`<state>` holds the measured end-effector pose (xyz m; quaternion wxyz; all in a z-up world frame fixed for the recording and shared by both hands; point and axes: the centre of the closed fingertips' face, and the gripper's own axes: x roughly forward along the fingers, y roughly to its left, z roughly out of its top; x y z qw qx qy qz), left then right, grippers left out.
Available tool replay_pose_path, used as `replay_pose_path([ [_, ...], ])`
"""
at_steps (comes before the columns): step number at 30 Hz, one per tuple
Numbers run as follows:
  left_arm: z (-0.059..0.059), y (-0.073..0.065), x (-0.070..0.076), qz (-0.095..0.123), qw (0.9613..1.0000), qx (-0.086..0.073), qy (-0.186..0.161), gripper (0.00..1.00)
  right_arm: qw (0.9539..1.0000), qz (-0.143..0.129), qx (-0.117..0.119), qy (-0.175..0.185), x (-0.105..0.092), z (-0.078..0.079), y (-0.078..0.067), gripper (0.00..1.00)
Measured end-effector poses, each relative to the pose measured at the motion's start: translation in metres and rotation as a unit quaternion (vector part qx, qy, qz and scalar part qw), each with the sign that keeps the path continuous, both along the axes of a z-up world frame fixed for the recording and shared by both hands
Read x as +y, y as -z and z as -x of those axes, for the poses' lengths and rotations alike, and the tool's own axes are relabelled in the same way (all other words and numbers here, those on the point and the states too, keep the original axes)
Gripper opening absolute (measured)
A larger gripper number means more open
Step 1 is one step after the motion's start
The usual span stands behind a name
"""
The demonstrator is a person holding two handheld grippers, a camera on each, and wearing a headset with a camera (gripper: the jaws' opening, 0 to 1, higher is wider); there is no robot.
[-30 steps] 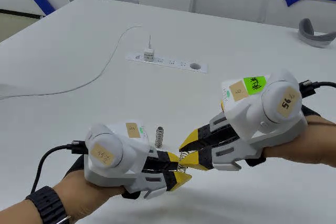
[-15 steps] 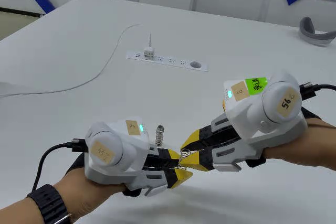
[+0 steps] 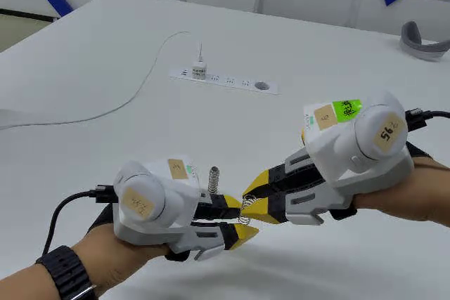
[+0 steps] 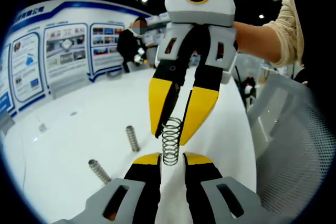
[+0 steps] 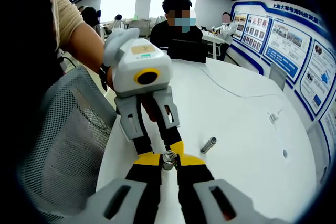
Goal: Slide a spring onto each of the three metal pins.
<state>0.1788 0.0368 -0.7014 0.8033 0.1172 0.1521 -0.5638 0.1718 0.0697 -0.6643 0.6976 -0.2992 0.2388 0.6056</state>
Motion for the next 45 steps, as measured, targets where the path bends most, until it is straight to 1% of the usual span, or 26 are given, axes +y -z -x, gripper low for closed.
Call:
replay_pose_path([
  [3, -0.002, 0.0, 0.003, 0.003, 1.0, 0.004, -0.006, 0.2, 1.0, 0.0, -0.001, 0.003, -0.002, -0.002, -0.001, 0.12],
  [10, -0.006, 0.001, 0.012, 0.002, 0.9998, 0.007, -0.018, 0.26, 0.9999, 0.0, -0.006, 0.014, -0.008, -0.007, -0.004, 0.12],
  [17, -0.01, 0.006, 0.027, -0.001, 0.9993, 0.013, -0.036, 0.31, 0.9995, 0.0, -0.01, 0.031, -0.019, -0.014, -0.007, 0.12],
  [21, -0.013, 0.006, 0.035, 0.002, 0.9987, 0.017, -0.049, 0.34, 0.9991, 0.0, -0.012, 0.04, -0.025, -0.017, -0.009, 0.12],
  [30, -0.016, 0.007, 0.045, 0.003, 0.9976, 0.02, -0.066, 0.41, 0.998, -0.002, -0.017, 0.061, -0.037, -0.025, -0.014, 0.12],
  [38, -0.021, 0.009, 0.056, 0.003, 0.9961, 0.026, -0.084, 0.47, 0.9962, -0.003, -0.021, 0.084, -0.052, -0.033, -0.019, 0.12],
  [45, -0.023, 0.011, 0.06, 0.002, 0.9951, 0.029, -0.094, 0.52, 0.9944, -0.007, -0.027, 0.102, -0.062, -0.041, -0.024, 0.12],
])
